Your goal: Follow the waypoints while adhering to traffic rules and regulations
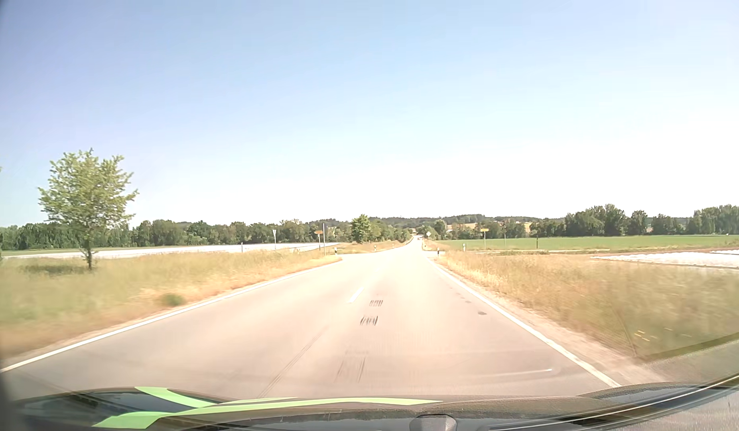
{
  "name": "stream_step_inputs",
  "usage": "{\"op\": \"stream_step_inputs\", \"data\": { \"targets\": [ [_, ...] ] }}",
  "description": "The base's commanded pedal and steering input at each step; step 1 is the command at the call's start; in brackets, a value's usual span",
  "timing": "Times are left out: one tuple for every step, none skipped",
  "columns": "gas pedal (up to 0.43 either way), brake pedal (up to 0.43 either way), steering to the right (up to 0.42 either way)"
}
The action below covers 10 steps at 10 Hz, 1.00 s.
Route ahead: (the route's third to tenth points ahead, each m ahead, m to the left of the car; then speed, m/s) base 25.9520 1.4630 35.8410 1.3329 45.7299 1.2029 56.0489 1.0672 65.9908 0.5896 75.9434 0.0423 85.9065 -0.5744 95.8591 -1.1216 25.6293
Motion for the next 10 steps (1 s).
{"op": "stream_step_inputs", "data": {
  "targets": [
    [0.22, 0.0, 0.005],
    [0.228, 0.0, 0.005],
    [0.228, 0.0, 0.004],
    [0.228, 0.0, 0.004],
    [0.22, 0.0, 0.003],
    [0.209, 0.0, 0.003],
    [0.209, 0.0, 0.002],
    [0.209, 0.0, 0.003],
    [0.22, 0.0, 0.002],
    [0.24, 0.0, 0.002]
  ]
}}
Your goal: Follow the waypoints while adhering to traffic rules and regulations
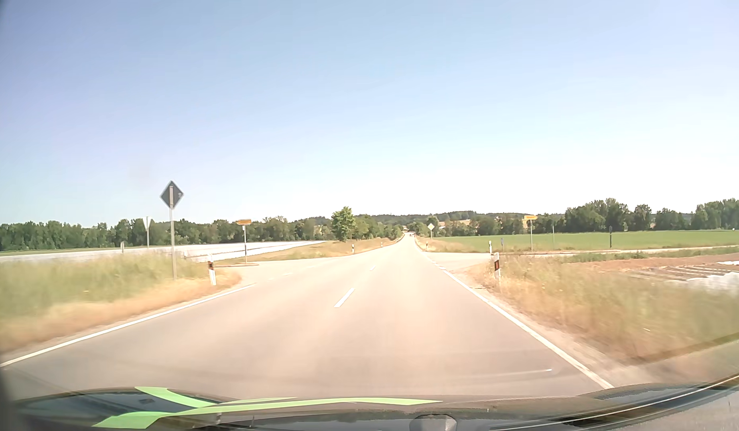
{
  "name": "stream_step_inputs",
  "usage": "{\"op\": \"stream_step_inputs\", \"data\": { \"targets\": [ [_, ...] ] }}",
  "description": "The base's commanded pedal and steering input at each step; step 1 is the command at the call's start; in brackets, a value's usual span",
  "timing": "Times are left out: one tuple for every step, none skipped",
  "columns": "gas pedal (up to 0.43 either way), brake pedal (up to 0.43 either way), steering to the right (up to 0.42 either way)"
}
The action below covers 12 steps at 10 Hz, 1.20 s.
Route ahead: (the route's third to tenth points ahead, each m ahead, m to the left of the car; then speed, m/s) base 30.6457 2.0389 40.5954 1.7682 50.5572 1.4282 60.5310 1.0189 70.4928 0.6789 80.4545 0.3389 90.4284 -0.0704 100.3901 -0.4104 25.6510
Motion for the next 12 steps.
{"op": "stream_step_inputs", "data": {
  "targets": [
    [0.26, 0.0, 0.002],
    [0.268, 0.0, 0.002],
    [0.28, 0.0, 0.002],
    [0.28, 0.0, 0.002],
    [0.28, 0.0, 0.001],
    [0.28, 0.0, 0.002],
    [0.248, 0.0, 0.002],
    [0.22, 0.0, 0.001],
    [0.22, 0.0, 0.002],
    [0.22, 0.0, 0.002],
    [0.228, 0.0, 0.002],
    [0.228, 0.0, 0.002]
  ]
}}
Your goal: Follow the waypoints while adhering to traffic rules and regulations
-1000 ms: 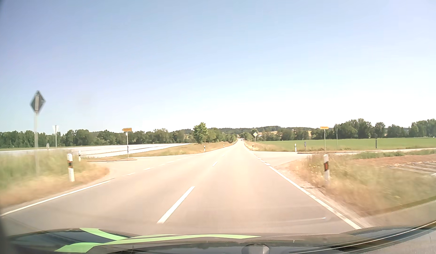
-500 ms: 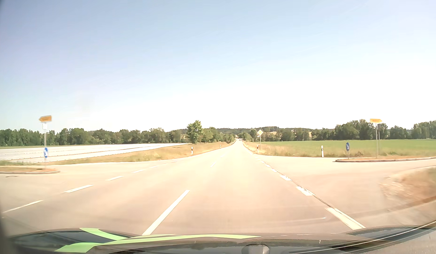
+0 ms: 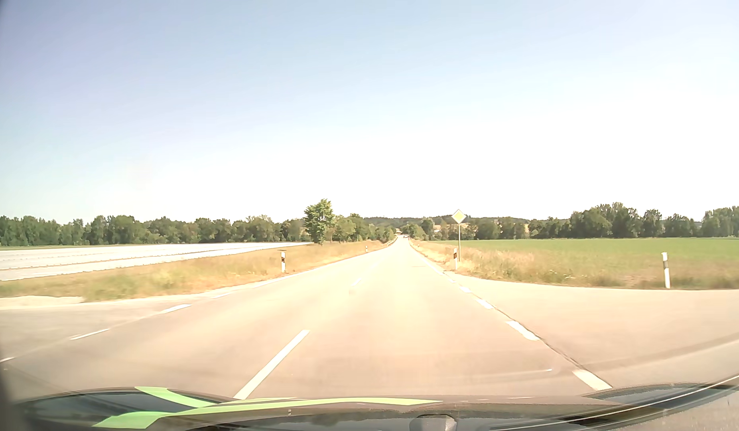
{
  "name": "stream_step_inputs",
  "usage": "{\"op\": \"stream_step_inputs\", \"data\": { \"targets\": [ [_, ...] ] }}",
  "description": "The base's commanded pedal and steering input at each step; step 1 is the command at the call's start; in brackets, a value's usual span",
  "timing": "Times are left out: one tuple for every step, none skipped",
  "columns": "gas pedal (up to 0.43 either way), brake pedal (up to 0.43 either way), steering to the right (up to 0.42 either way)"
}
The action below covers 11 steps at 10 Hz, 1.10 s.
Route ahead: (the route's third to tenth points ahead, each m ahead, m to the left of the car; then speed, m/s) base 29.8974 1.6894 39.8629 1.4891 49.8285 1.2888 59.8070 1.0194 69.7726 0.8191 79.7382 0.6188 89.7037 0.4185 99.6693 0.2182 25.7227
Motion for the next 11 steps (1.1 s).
{"op": "stream_step_inputs", "data": {
  "targets": [
    [0.24, 0.0, 0.002],
    [0.248, 0.0, 0.001],
    [0.26, 0.0, 0.001],
    [0.26, 0.0, 0.001],
    [0.268, 0.0, 0.0],
    [0.268, 0.0, 0.0],
    [0.268, 0.0, 0.0],
    [0.28, 0.0, 0.0],
    [0.28, 0.0, 0.0],
    [0.287, 0.0, 0.0],
    [0.28, 0.0, 0.0]
  ]
}}
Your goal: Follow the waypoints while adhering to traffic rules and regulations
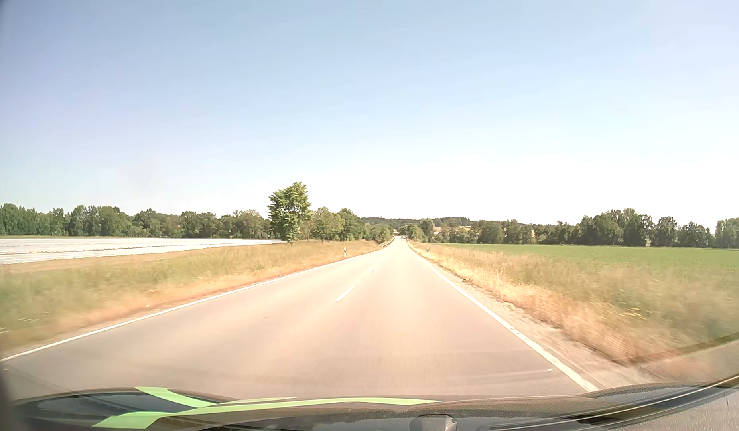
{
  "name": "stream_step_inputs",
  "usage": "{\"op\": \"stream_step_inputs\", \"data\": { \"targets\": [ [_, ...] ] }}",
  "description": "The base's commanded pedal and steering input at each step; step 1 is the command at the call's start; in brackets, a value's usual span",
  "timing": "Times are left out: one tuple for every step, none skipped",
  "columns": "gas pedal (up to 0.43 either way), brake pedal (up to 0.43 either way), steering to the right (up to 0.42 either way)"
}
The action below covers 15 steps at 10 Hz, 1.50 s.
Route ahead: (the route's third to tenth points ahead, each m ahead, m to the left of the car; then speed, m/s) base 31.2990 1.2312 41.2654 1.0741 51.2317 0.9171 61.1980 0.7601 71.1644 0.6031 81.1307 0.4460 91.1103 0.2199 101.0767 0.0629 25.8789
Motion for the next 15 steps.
{"op": "stream_step_inputs", "data": {
  "targets": [
    [0.228, 0.0, 0.0],
    [0.197, 0.0, 0.0],
    [0.197, 0.0, 0.0],
    [0.22, 0.0, 0.001],
    [0.228, 0.0, 0.001],
    [0.24, 0.0, 0.001],
    [0.26, 0.0, 0.001],
    [0.26, 0.0, 0.001],
    [0.26, 0.0, 0.001],
    [0.248, 0.0, 0.001],
    [0.248, 0.0, 0.001],
    [0.248, 0.0, 0.001],
    [0.248, 0.0, 0.001],
    [0.248, 0.0, 0.001],
    [0.248, 0.0, 0.001]
  ]
}}
